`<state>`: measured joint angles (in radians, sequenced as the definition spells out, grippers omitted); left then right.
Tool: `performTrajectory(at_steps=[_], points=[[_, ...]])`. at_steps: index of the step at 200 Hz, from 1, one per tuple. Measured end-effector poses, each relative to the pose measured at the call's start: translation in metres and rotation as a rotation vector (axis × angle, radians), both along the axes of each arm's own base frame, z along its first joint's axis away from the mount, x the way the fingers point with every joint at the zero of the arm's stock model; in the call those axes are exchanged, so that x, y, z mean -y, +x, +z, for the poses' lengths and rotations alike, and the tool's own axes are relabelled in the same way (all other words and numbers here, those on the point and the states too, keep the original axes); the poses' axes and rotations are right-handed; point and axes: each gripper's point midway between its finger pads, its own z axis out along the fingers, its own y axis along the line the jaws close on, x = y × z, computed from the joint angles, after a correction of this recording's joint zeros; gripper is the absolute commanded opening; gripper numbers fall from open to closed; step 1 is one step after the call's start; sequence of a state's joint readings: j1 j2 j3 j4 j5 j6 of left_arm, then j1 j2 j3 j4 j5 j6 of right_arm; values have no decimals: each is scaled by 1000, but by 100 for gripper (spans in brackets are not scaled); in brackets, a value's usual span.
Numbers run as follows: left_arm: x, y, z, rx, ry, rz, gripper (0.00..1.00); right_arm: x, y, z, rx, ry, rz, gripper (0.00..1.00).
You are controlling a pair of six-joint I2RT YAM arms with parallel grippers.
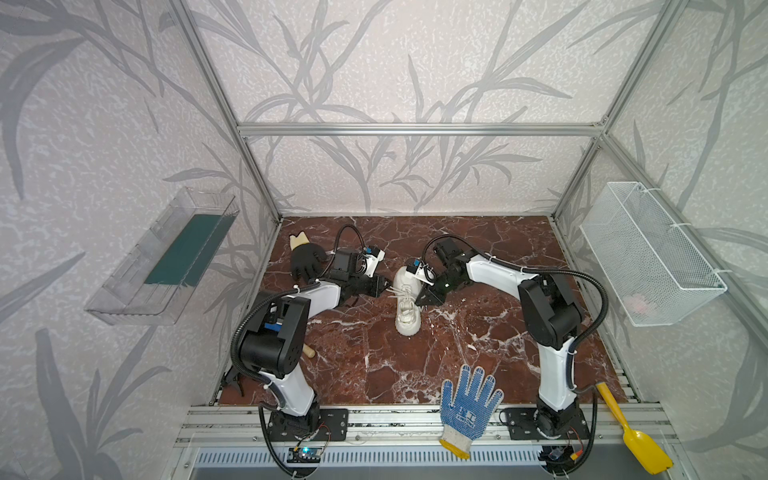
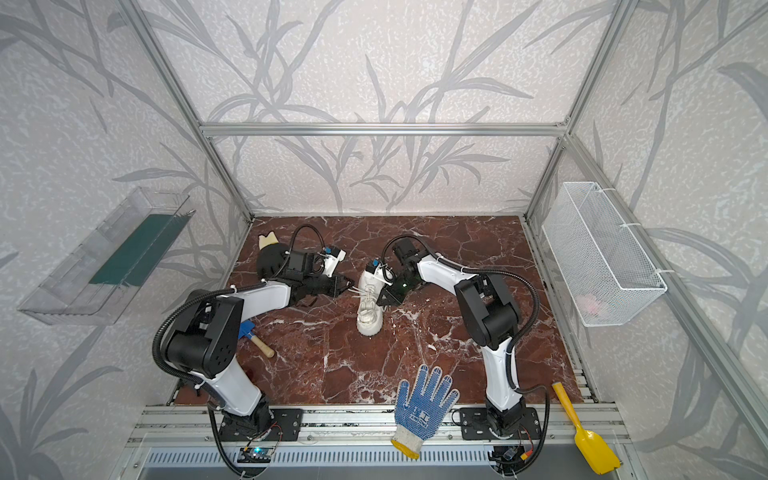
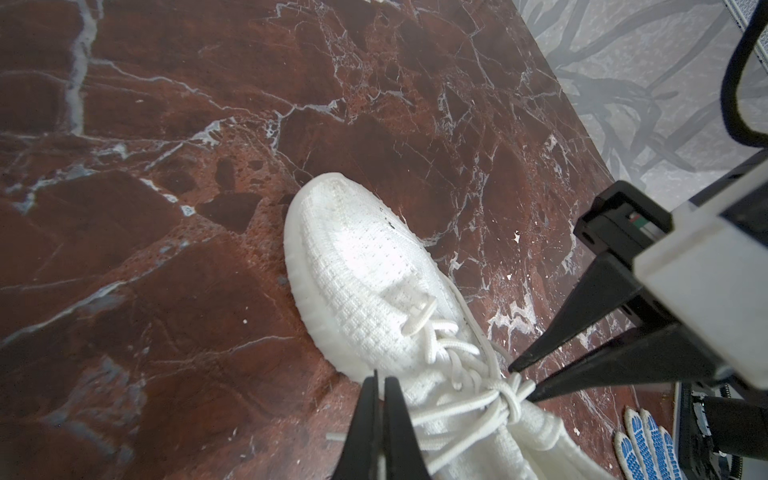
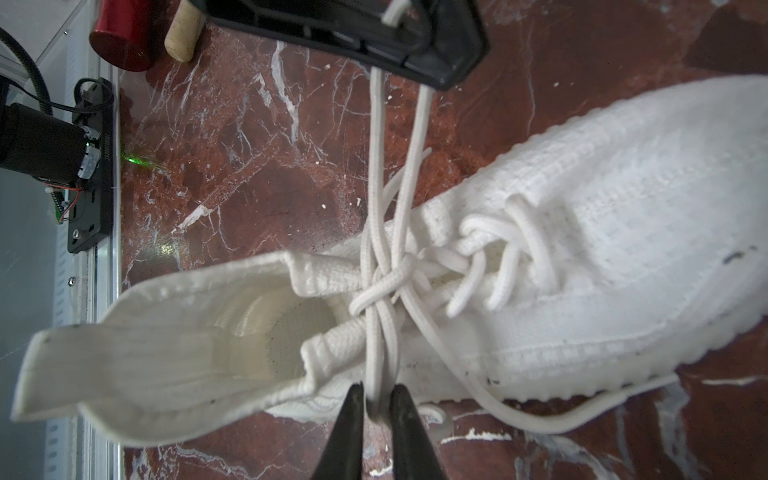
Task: Tie the shoes
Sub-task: 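Hold the lace loop up with the right gripper while the left holds its end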
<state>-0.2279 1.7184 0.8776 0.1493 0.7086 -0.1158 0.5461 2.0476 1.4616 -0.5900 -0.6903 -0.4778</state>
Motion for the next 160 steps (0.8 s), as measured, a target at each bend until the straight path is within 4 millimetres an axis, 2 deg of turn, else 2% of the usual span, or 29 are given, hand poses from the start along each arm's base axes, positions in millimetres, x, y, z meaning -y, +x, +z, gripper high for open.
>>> performTrajectory(at_steps=[48, 95, 109, 143, 160], points=[[0, 0, 0, 0, 0, 0, 0, -5, 8, 5, 1, 4, -4, 27], [0, 0, 0, -1, 0, 0, 0, -10, 8, -11, -50, 8, 0, 27], [0, 0, 0, -1, -1, 0, 0, -10, 8, -13, -57, 10, 1, 22], [0, 0, 0, -5, -4, 3, 0, -10, 6, -13, -64, 10, 2, 0], [0, 0, 0, -5, -3, 3, 0, -9, 6, -12, -68, 5, -5, 0]])
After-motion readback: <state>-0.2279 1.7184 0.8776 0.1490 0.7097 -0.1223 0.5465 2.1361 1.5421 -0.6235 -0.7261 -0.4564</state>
